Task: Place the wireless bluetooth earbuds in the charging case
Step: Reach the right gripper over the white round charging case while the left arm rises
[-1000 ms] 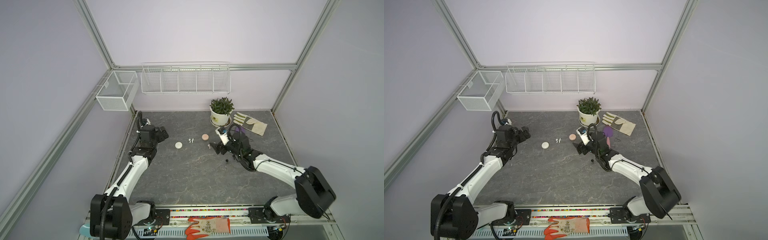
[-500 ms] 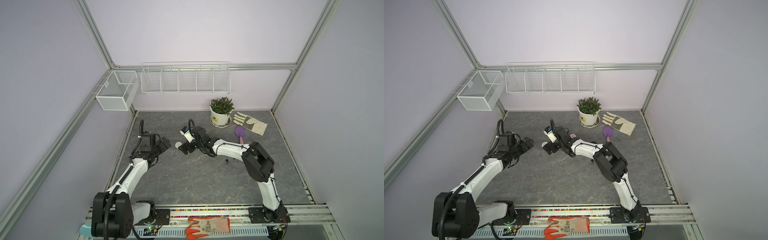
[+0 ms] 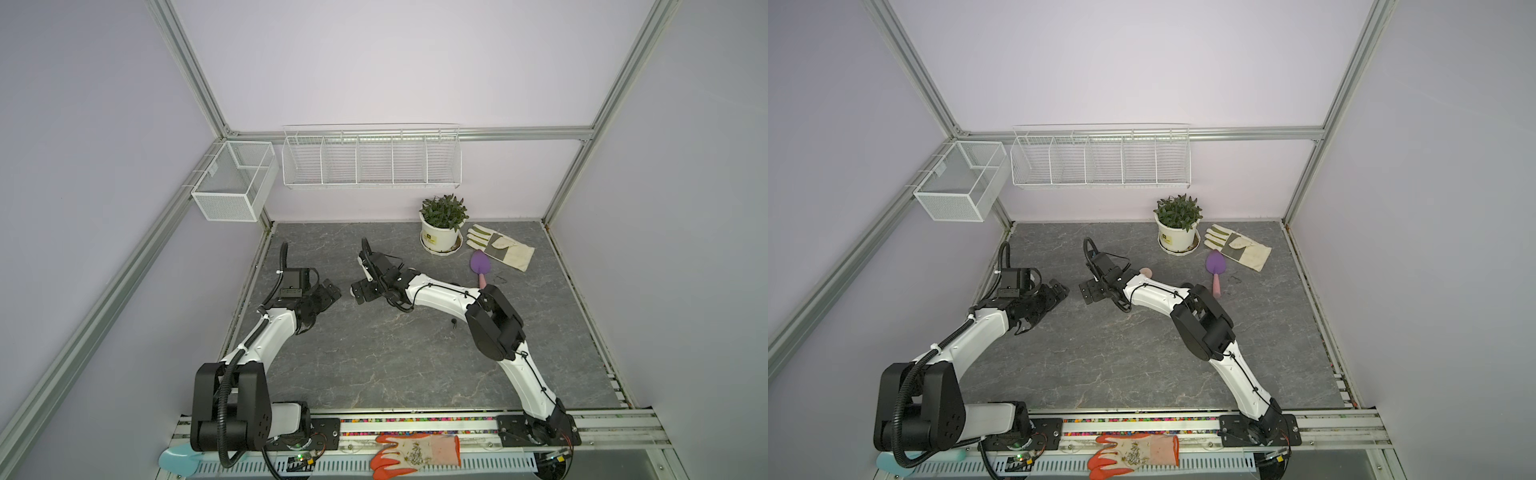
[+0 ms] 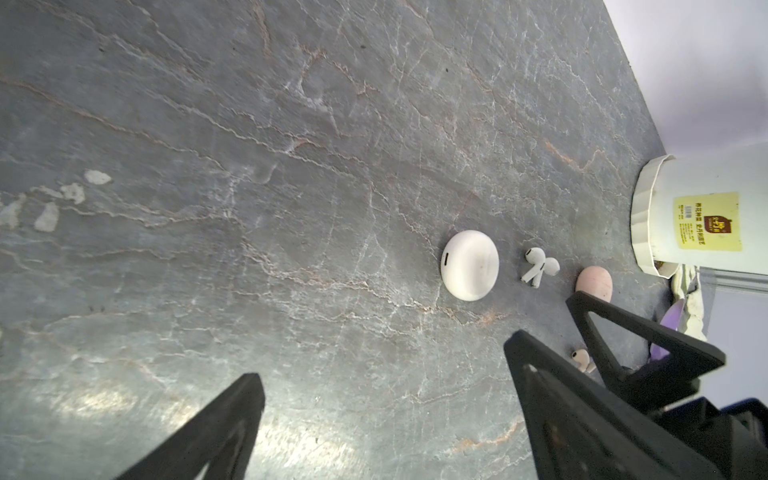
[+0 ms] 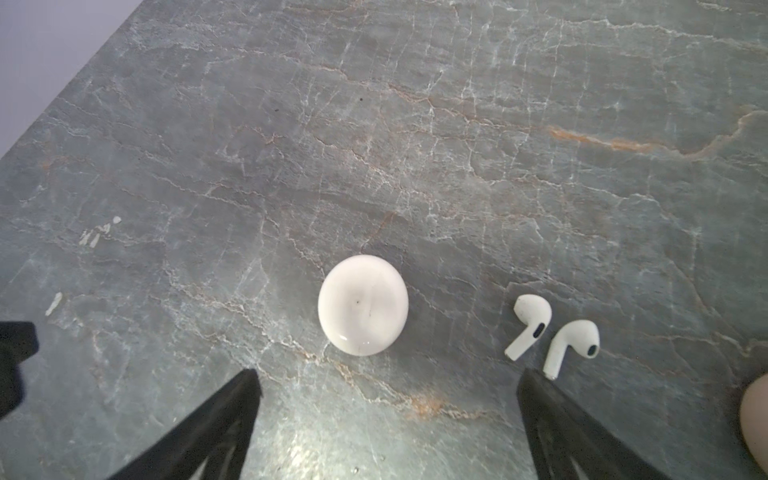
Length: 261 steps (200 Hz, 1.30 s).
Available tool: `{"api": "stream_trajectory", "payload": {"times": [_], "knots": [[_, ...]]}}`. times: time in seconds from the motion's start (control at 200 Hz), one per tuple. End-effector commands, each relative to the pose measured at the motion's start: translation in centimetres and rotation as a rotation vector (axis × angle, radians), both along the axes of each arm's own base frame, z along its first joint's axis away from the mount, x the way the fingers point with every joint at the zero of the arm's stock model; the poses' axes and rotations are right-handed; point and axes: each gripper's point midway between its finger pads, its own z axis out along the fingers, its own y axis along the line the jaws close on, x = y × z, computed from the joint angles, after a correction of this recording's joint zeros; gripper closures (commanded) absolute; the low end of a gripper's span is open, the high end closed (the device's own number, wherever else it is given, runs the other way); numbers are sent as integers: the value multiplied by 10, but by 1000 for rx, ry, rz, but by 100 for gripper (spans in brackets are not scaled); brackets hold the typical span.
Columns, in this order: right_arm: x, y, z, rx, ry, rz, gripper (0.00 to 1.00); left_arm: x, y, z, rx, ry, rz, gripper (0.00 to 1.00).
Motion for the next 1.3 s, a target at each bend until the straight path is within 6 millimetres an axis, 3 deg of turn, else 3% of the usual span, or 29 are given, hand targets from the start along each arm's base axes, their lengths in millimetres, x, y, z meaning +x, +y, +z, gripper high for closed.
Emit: {"api": "stream_trajectory", "payload": {"times": [0.0, 0.21, 0.68, 1.03, 1.299], "knots": [[-4, 2, -10, -45, 6, -22, 0, 2, 3, 12, -20, -3, 20, 1], [3, 4, -10, -68, 12, -56, 3, -3, 8, 21, -25, -12, 41, 1], [2, 19, -28, -101, 14, -43, 8, -4, 14, 17, -20, -5, 71, 1], [9, 24, -51, -146, 13, -44, 20, -4, 11, 12, -32, 1, 65, 1], [6, 29, -57, -166, -11, -17, 30, -5, 11, 9, -39, 1, 71, 1]]}}
